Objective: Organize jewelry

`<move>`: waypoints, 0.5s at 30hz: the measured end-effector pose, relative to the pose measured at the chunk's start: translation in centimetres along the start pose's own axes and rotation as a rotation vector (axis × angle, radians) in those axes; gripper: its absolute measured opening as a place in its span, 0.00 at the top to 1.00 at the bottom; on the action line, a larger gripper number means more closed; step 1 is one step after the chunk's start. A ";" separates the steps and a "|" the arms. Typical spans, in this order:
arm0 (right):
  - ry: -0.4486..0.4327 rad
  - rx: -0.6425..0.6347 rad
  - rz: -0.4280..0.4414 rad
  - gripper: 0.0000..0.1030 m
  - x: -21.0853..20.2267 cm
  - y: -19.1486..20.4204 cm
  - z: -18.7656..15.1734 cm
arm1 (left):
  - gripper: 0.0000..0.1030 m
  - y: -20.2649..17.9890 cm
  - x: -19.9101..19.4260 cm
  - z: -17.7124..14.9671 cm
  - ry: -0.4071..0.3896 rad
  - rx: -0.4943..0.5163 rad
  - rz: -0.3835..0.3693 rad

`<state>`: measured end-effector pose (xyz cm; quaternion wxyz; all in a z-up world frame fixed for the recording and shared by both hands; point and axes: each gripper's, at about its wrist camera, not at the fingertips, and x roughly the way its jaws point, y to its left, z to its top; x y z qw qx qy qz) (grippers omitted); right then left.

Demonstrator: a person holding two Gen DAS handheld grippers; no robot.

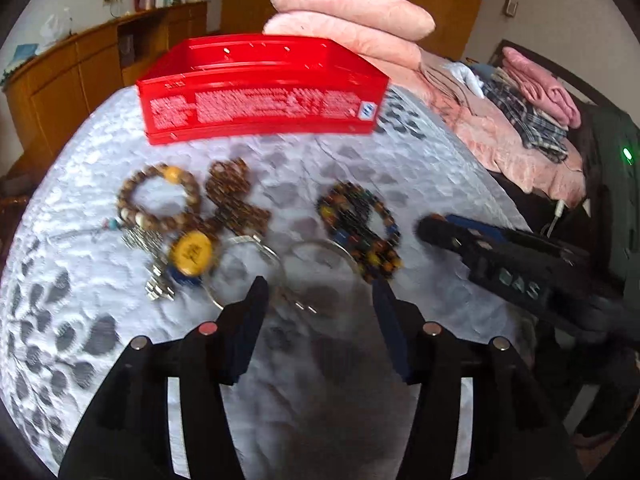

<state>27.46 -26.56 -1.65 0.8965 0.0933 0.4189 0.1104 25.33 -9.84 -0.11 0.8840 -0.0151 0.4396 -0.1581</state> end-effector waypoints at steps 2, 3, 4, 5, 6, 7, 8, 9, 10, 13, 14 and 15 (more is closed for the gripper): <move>0.000 -0.002 -0.001 0.72 0.0 0.0 0.0 | 0.52 -0.1 -0.2 -0.6 0.020 -0.012 -0.019; 0.002 -0.003 0.000 0.72 0.1 0.0 0.0 | 0.54 0.0 -0.3 -0.9 0.035 -0.027 -0.032; 0.002 -0.003 0.000 0.72 0.1 0.0 0.0 | 0.55 0.1 -0.3 -1.1 0.040 -0.035 -0.044; 0.002 -0.001 0.002 0.72 0.1 -0.1 0.0 | 0.55 0.1 -0.2 -1.3 0.038 -0.032 -0.047; 0.002 0.000 0.002 0.72 0.1 -0.1 0.0 | 0.56 0.1 0.0 -1.3 0.035 -0.027 -0.047; 0.002 0.000 0.002 0.72 0.1 -0.1 0.0 | 0.56 0.2 0.2 -1.3 0.032 -0.024 -0.044; 0.001 0.001 0.001 0.72 0.0 -0.1 0.0 | 0.59 0.4 0.3 -1.1 0.026 -0.028 -0.046; 0.001 0.000 0.001 0.72 0.1 -0.2 0.0 | 0.64 0.8 0.5 -0.8 0.019 -0.034 -0.044; 0.001 0.001 0.001 0.72 0.1 -0.1 0.0 | 0.67 1.2 0.7 -0.5 0.013 -0.042 -0.044; 0.004 -0.004 -0.004 0.72 0.1 -0.1 0.0 | 0.69 2.2 1.2 0.3 0.004 -0.072 -0.049; 0.004 -0.005 -0.006 0.72 0.1 0.0 0.0 | 0.67 2.2 1.4 0.6 0.008 -0.061 -0.047; 0.003 -0.006 -0.006 0.72 0.1 0.0 0.0 | 0.62 2.0 1.4 0.7 0.007 -0.056 -0.045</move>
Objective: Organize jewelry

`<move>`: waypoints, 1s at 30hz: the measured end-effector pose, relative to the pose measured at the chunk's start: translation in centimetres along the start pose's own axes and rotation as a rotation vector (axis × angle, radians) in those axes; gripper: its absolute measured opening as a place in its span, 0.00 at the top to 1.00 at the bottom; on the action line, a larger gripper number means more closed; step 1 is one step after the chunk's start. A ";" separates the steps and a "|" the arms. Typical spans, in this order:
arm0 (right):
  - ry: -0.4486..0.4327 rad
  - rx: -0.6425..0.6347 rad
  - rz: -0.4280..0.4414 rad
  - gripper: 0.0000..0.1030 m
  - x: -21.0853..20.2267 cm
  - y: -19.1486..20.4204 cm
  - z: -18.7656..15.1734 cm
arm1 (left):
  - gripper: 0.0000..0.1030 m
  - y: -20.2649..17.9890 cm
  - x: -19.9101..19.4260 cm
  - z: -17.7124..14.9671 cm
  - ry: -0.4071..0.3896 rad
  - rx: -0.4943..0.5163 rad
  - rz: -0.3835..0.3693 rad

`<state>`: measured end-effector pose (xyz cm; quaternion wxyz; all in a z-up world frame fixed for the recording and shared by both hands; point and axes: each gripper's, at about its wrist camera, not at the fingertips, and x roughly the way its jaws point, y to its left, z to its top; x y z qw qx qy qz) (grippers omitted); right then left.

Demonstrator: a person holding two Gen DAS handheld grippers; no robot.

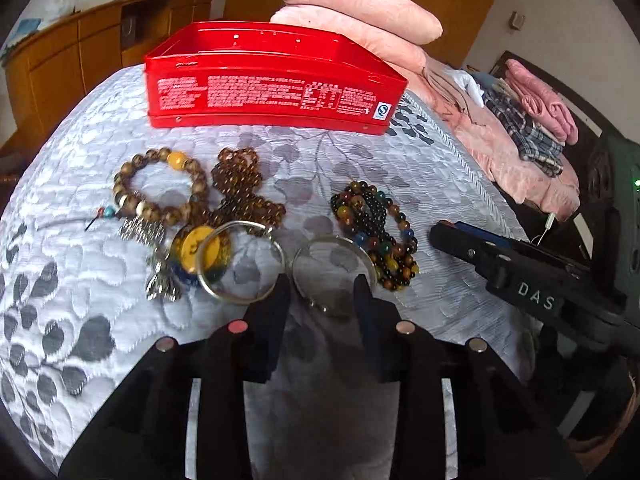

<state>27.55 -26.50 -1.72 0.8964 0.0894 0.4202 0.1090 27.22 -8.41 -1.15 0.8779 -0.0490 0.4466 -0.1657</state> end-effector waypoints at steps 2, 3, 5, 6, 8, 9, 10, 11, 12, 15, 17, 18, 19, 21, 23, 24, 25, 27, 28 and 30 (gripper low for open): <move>0.000 0.002 0.002 0.72 0.0 0.0 0.0 | 0.48 -0.7 0.2 0.2 0.001 0.020 -0.007; -0.002 0.004 0.003 0.72 -0.1 0.0 0.0 | 0.44 -1.3 0.4 0.2 0.002 0.039 0.000; -0.002 0.008 0.005 0.72 -0.1 -0.1 -0.1 | 0.43 -2.2 0.9 0.3 0.001 0.069 0.024; -0.002 0.009 0.007 0.72 -0.1 -0.1 -0.1 | 0.43 -2.4 1.0 0.3 0.000 0.080 0.032; -0.001 0.012 0.011 0.72 -0.1 -0.2 -0.1 | 0.42 -2.4 1.2 0.4 0.001 0.089 0.040; -0.001 0.014 0.013 0.72 -0.1 -0.2 -0.1 | 0.43 -2.4 1.2 0.4 0.002 0.094 0.044; -0.001 0.015 0.014 0.72 -0.1 -0.2 -0.1 | 0.43 -2.4 1.3 0.4 0.002 0.094 0.043; -0.001 0.016 0.015 0.72 -0.1 -0.2 -0.1 | 0.43 -2.3 1.4 0.5 0.003 0.092 0.039; -0.001 0.017 0.016 0.72 -0.1 -0.2 -0.1 | 0.43 -2.2 1.3 0.5 0.003 0.091 0.037; -0.002 0.017 0.015 0.72 -0.1 -0.3 -0.1 | 0.44 -2.1 1.6 1.0 0.005 0.081 0.028; -0.004 0.018 0.012 0.72 -0.2 -0.3 -0.1 | 0.50 -2.1 1.6 1.0 0.004 0.078 0.040; -0.004 0.017 0.010 0.72 -0.3 -0.3 -0.1 | 0.54 -2.0 1.5 0.9 0.003 0.072 0.047; -0.005 0.016 0.008 0.72 -0.3 -0.3 -0.1 | 0.54 -1.9 1.3 0.8 0.006 0.058 0.028; -0.002 0.014 0.005 0.72 -0.3 -0.3 -0.1 | 0.54 -1.9 1.0 0.3 0.006 0.059 0.017; 0.001 0.012 0.001 0.72 -0.1 -0.2 0.0 | 0.54 -2.1 1.0 0.0 -0.008 0.079 0.030; 0.001 0.011 -0.001 0.72 -0.1 -0.2 0.0 | 0.54 -2.2 1.1 0.0 -0.008 0.080 0.035; 0.002 0.011 -0.002 0.72 0.0 -0.1 0.0 | 0.54 -2.3 1.2 0.1 -0.007 0.080 0.037; 0.004 0.012 -0.005 0.72 0.1 -0.1 0.0 | 0.49 -2.6 1.3 0.2 0.000 0.099 0.041; 0.005 0.011 -0.006 0.71 0.1 -0.1 0.0 | 0.49 -2.9 1.4 0.2 0.003 0.112 0.049; 0.004 0.010 -0.006 0.71 0.1 -0.1 0.0 | 0.49 -3.3 1.4 -0.1 0.003 0.132 0.067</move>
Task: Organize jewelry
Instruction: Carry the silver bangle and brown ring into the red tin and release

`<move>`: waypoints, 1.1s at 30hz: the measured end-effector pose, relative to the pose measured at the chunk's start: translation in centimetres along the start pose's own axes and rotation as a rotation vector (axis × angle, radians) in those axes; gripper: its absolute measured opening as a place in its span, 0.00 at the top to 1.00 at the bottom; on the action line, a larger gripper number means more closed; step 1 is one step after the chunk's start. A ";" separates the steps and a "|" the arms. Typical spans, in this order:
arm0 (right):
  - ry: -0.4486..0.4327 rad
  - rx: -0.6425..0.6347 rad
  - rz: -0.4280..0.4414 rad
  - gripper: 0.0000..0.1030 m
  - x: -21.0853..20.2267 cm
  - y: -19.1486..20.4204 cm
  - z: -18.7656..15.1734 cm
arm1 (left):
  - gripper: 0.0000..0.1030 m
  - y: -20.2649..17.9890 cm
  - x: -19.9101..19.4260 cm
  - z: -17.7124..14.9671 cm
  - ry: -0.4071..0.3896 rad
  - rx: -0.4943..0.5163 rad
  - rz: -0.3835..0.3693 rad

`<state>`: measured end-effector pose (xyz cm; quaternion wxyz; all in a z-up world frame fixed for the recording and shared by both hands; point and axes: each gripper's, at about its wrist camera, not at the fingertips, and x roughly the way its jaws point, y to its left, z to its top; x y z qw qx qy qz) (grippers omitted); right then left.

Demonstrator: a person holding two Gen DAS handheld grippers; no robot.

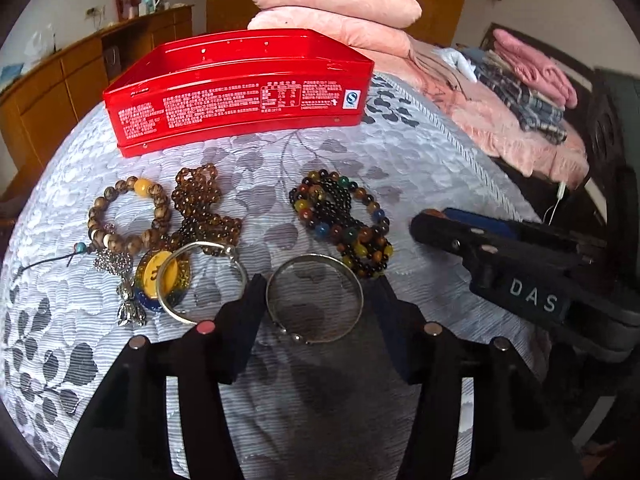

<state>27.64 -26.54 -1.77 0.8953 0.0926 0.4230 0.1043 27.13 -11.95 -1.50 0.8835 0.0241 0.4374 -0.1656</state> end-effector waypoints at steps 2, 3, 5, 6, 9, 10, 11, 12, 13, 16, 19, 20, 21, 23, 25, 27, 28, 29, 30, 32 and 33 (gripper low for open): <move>0.001 -0.005 -0.006 0.71 0.1 0.1 0.0 | 0.54 0.2 -0.1 -0.1 -0.008 -0.009 0.003; 0.000 -0.009 -0.011 0.71 0.0 0.2 0.0 | 0.54 0.5 -0.2 -0.1 -0.013 -0.027 -0.004; -0.003 -0.020 -0.022 0.72 -0.1 0.4 -0.1 | 0.54 0.9 -0.3 -0.2 -0.021 -0.045 -0.023; -0.009 -0.024 -0.026 0.72 -0.2 0.5 -0.2 | 0.54 0.9 -0.4 -0.2 -0.024 -0.048 -0.026; -0.031 -0.023 -0.034 0.72 -0.8 0.5 -0.1 | 0.54 1.3 -0.9 -0.4 -0.042 -0.072 -0.042; -0.038 -0.026 -0.035 0.72 -1.0 0.5 -0.1 | 0.54 1.4 -1.2 -0.4 -0.052 -0.076 -0.044; -0.043 -0.029 -0.036 0.72 -1.2 0.6 0.0 | 0.54 1.4 -1.4 -0.4 -0.060 -0.076 -0.043; -0.048 -0.031 -0.037 0.72 -1.4 0.7 0.1 | 0.54 1.5 -1.8 -0.3 -0.073 -0.078 -0.044; -0.056 -0.032 -0.035 0.72 -1.7 0.7 0.3 | 0.54 1.6 -2.2 -0.2 -0.085 -0.080 -0.046; -0.087 -0.045 -0.030 0.72 -2.4 1.0 1.1 | 0.54 2.0 -3.4 0.4 -0.129 -0.077 -0.032; -0.120 -0.066 -0.025 0.72 -3.0 1.5 2.4 | 0.54 2.8 -4.4 1.8 -0.170 -0.091 -0.033; -0.129 -0.071 -0.023 0.72 -3.3 1.7 2.9 | 0.54 3.0 -4.6 2.2 -0.180 -0.092 -0.030; -0.141 -0.077 -0.020 0.72 -3.5 1.9 3.5 | 0.54 3.4 -4.9 2.8 -0.193 -0.094 -0.025; -0.173 -0.094 -0.014 0.72 -3.8 2.3 5.0 | 0.54 3.9 -5.3 4.1 -0.218 -0.098 -0.019; -0.195 -0.108 -0.014 0.72 -3.9 2.7 6.4 | 0.54 4.6 -6.0 6.0 -0.258 -0.101 -0.009; -0.212 -0.115 0.010 0.72 -3.8 3.2 8.4 | 0.54 5.1 -6.2 7.8 -0.287 -0.098 0.000; -0.216 -0.114 0.025 0.72 -3.6 3.3 9.3 | 0.54 5.4 -6.3 8.8 -0.299 -0.096 0.006; -0.218 -0.113 0.039 0.72 -3.2 3.5 10.6 | 0.54 5.8 -6.1 10.2 -0.311 -0.094 0.018; -0.219 -0.114 0.046 0.72 -2.7 3.6 11.4 | 0.54 6.0 -6.0 11.1 -0.316 -0.095 0.023; -0.216 -0.115 0.049 0.72 -1.4 3.8 13.3 | 0.54 6.7 -5.0 13.4 -0.314 -0.095 0.027; -0.204 -0.113 0.058 0.72 -0.4 4.0 14.3 | 0.54 7.2 -4.4 14.2 -0.303 -0.106 0.028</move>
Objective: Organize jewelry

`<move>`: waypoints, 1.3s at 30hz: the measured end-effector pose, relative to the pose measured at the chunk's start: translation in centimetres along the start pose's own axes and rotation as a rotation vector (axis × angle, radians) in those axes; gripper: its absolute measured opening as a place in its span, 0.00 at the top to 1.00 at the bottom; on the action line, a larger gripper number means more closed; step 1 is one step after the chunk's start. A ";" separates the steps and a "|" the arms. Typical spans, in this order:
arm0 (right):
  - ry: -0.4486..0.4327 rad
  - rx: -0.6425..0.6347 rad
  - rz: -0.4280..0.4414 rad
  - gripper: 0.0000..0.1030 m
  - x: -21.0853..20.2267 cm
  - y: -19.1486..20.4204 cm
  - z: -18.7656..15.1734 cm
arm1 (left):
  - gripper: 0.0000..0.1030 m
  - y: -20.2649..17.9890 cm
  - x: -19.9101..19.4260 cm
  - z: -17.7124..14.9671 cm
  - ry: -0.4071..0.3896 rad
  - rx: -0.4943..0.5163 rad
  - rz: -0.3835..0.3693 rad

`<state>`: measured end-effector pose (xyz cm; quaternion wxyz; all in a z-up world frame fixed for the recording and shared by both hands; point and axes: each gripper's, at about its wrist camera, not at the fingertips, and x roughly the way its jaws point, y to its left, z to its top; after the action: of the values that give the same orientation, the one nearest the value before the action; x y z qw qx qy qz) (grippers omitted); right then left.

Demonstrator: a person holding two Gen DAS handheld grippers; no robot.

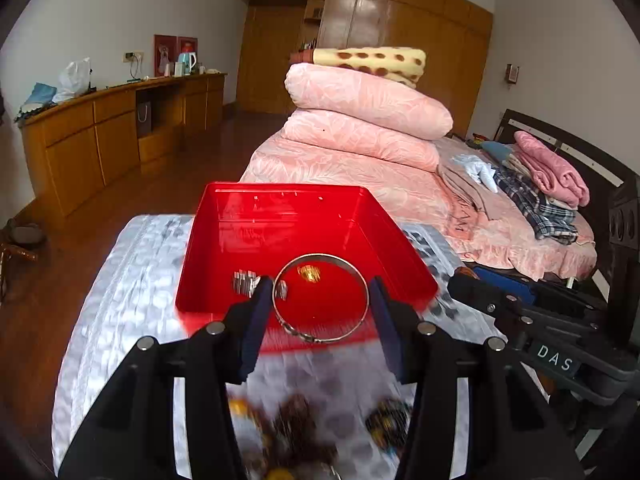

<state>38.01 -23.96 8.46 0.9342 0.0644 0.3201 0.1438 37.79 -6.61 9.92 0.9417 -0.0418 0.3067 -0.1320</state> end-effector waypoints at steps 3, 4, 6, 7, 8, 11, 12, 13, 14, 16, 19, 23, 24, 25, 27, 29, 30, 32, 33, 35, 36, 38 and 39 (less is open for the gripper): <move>0.028 0.016 0.028 0.72 2.6 -0.1 1.0 | 0.54 0.9 2.8 1.1 0.032 -0.011 0.015; 0.036 0.016 0.025 0.72 3.3 -0.2 1.1 | 0.54 1.2 3.3 1.1 0.041 -0.011 0.018; 0.058 0.023 0.027 0.72 4.9 -0.4 1.1 | 0.54 1.6 4.6 1.2 0.059 -0.016 0.012; 0.065 0.026 0.029 0.72 5.3 -0.5 1.0 | 0.54 1.8 5.1 1.2 0.069 -0.018 0.007; 0.077 0.029 0.031 0.72 6.0 -0.6 0.9 | 0.54 2.0 5.6 1.1 0.077 -0.017 0.006; 0.094 0.035 0.027 0.71 6.8 -0.7 0.7 | 0.53 2.5 6.7 0.8 0.103 -0.020 0.008; 0.092 0.035 0.025 0.70 6.8 -0.7 0.6 | 0.53 2.8 7.0 0.8 0.111 -0.026 0.005; 0.089 0.036 0.023 0.70 6.7 -0.9 0.6 | 0.52 3.0 7.1 0.7 0.112 -0.030 0.003; 0.083 0.039 0.023 0.70 6.6 -1.0 0.7 | 0.50 3.2 7.1 0.7 0.108 -0.032 0.001; 0.072 0.047 0.024 0.70 6.4 -1.1 0.8 | 0.42 3.3 6.8 0.8 0.096 -0.034 0.006; 0.060 0.052 0.020 0.69 5.8 -1.4 1.1 | 0.37 3.2 6.2 1.1 0.075 -0.031 0.009; 0.033 0.066 0.019 0.59 4.3 -1.5 0.7 | 0.33 3.5 4.9 1.5 0.044 -0.038 0.009; 0.025 0.067 0.015 0.57 3.9 -1.6 0.6 | 0.30 3.5 4.3 1.4 0.028 -0.036 0.014; 0.018 0.065 0.012 0.57 3.4 -1.5 0.3 | 0.28 3.4 3.7 1.3 0.015 -0.031 0.021; 0.004 0.067 0.014 0.56 2.1 -1.4 -0.4 | 0.20 3.3 2.3 1.1 -0.012 -0.018 0.029; -0.009 0.076 0.010 0.51 0.8 -1.3 -1.3 | 0.16 3.1 0.6 0.5 -0.041 -0.006 0.037; -0.015 0.077 0.007 0.48 0.4 -1.3 -1.6 | 0.14 3.1 -0.1 0.3 -0.054 -0.003 0.041; -0.030 0.078 -0.003 0.47 -0.9 -1.2 -2.8 | 0.12 2.8 -1.9 -0.6 -0.085 0.010 0.054; -0.035 0.079 -0.006 0.44 -1.2 -1.1 -3.1 | 0.10 2.6 -2.6 -1.0 -0.092 0.015 0.058; -0.046 0.080 -0.019 0.39 -2.4 -1.0 -4.3 | 0.08 2.5 -3.6 -1.9 -0.098 0.019 0.061; -0.047 0.077 -0.027 0.38 -2.9 -0.9 -4.9 | 0.07 2.5 -4.2 -2.5 -0.100 0.018 0.063; -0.046 0.071 -0.038 0.35 -3.7 -0.7 -5.9 | 0.07 2.4 -5.1 -3.5 -0.094 0.017 0.071; -0.044 0.070 -0.041 0.35 -4.0 -0.6 -6.5 | 0.07 2.4 -5.6 -4.2 -0.092 0.020 0.079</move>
<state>31.11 -25.60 5.59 0.9409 0.0936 0.3057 0.1117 31.49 -2.72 9.32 0.9596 -0.0264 0.2634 -0.0957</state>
